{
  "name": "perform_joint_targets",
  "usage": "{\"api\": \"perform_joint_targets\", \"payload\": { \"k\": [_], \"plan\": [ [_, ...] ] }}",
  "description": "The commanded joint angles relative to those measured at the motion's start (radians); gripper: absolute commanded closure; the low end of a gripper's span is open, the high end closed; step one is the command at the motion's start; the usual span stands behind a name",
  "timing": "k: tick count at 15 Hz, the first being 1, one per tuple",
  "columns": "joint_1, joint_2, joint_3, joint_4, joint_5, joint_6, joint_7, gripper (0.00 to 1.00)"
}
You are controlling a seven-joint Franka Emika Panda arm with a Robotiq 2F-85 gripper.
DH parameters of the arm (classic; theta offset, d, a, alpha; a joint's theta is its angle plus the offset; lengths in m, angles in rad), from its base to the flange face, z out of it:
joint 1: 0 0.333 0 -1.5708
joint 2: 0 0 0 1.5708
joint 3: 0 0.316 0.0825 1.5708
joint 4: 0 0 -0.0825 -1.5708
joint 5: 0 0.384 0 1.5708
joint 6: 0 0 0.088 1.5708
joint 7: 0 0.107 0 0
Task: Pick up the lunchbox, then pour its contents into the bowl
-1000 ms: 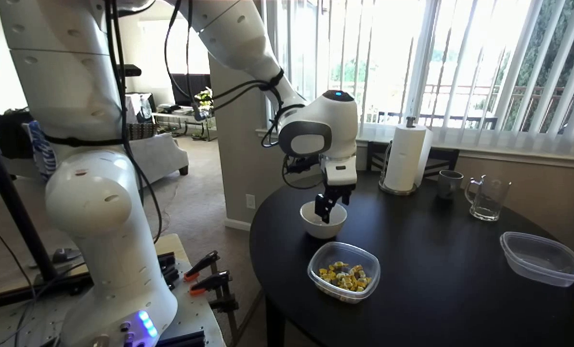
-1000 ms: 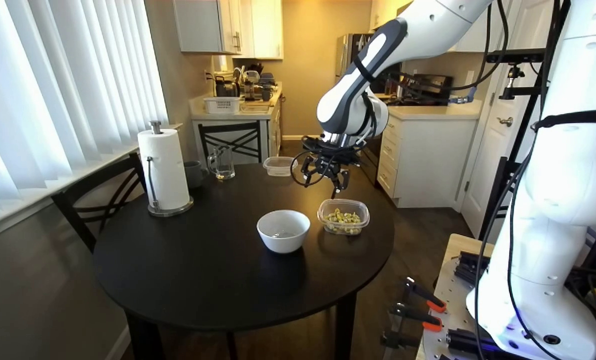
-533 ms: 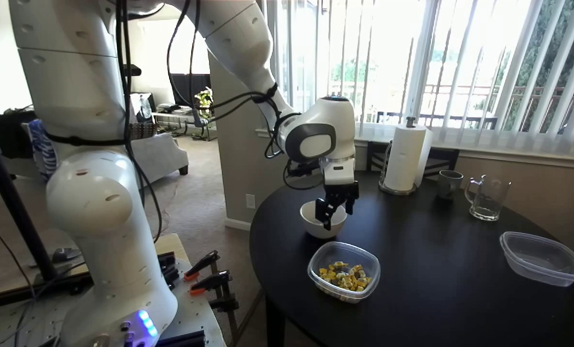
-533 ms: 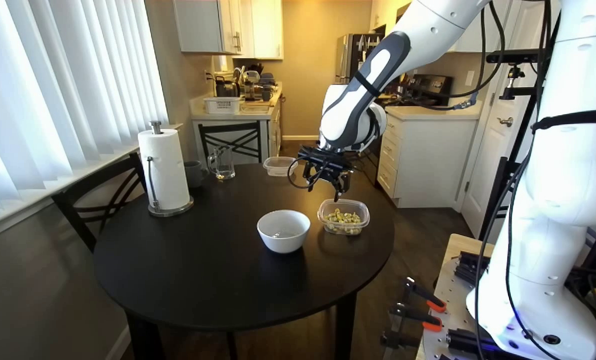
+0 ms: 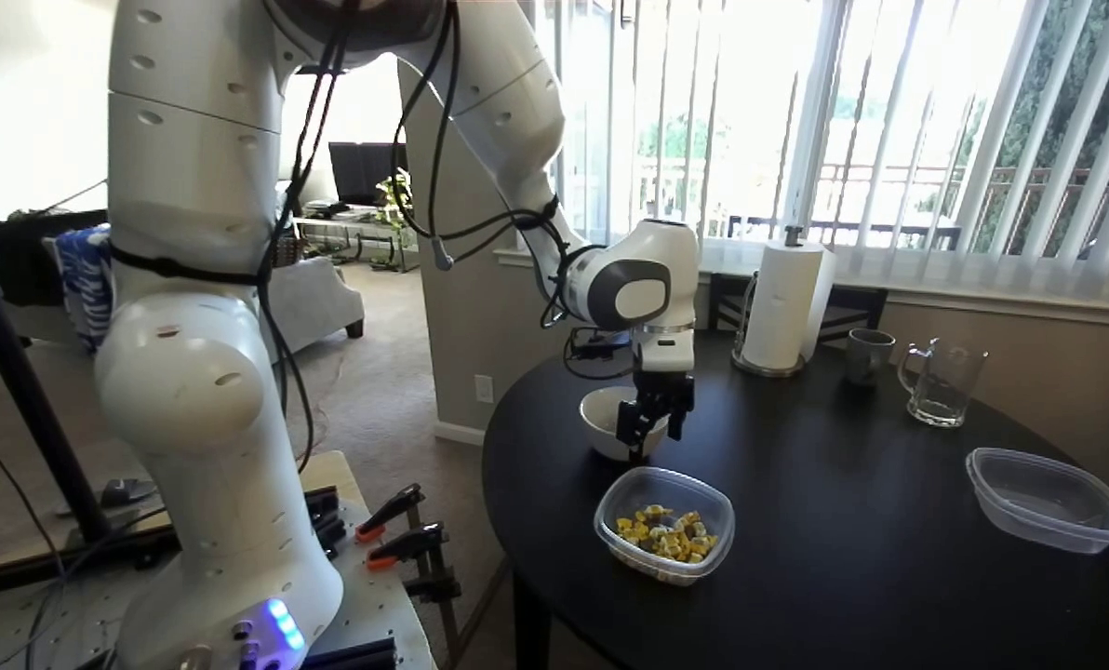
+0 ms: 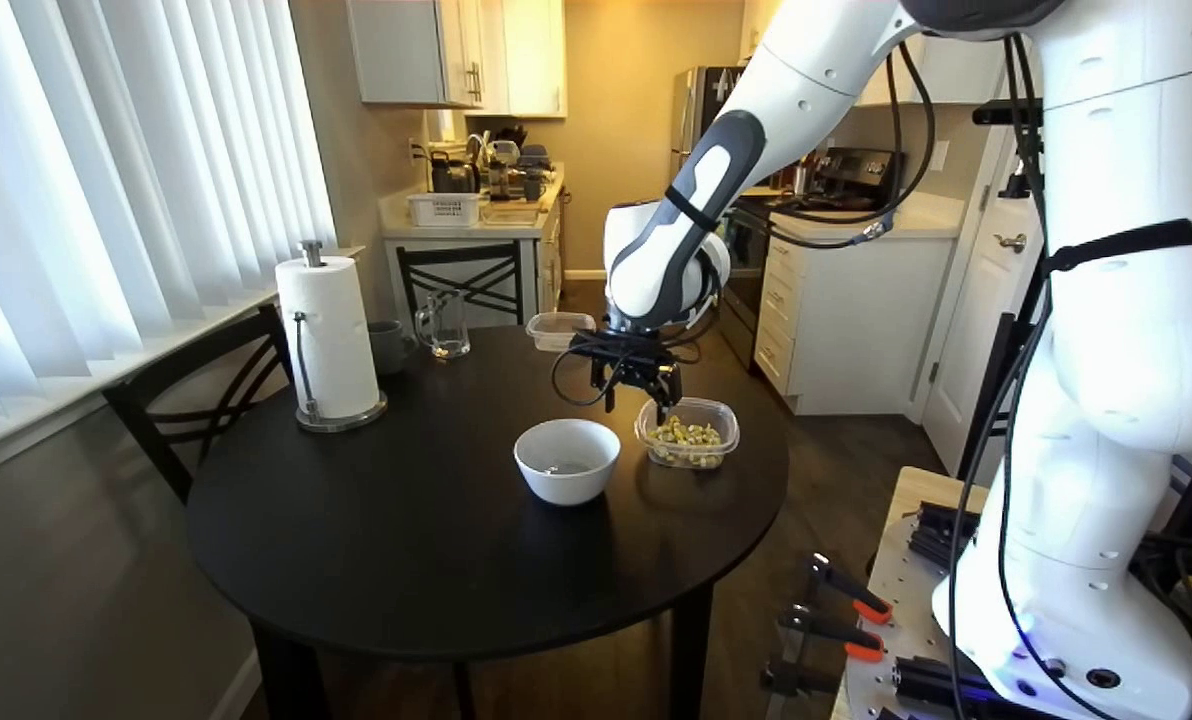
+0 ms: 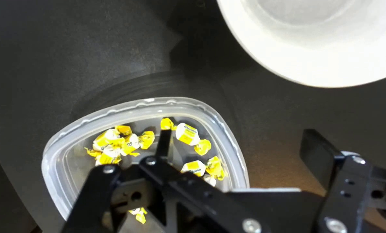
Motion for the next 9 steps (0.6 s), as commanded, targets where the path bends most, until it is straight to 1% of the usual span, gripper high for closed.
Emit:
{"api": "perform_joint_targets", "payload": {
  "k": [1, 5, 6, 7, 8, 9],
  "plan": [
    [0.038, 0.077, -0.042, 0.067, -0.058, -0.056, 0.054, 0.0],
    [0.053, 0.116, -0.066, 0.098, -0.062, -0.079, 0.056, 0.0],
    [0.058, 0.12, -0.072, 0.1, -0.063, -0.072, 0.059, 0.25],
    [0.06, 0.124, -0.075, 0.104, -0.059, -0.069, 0.055, 0.26],
    [0.059, 0.127, -0.075, 0.109, -0.056, -0.07, 0.051, 0.32],
    [0.06, 0.129, -0.076, 0.112, -0.054, -0.07, 0.05, 0.4]
  ]
}}
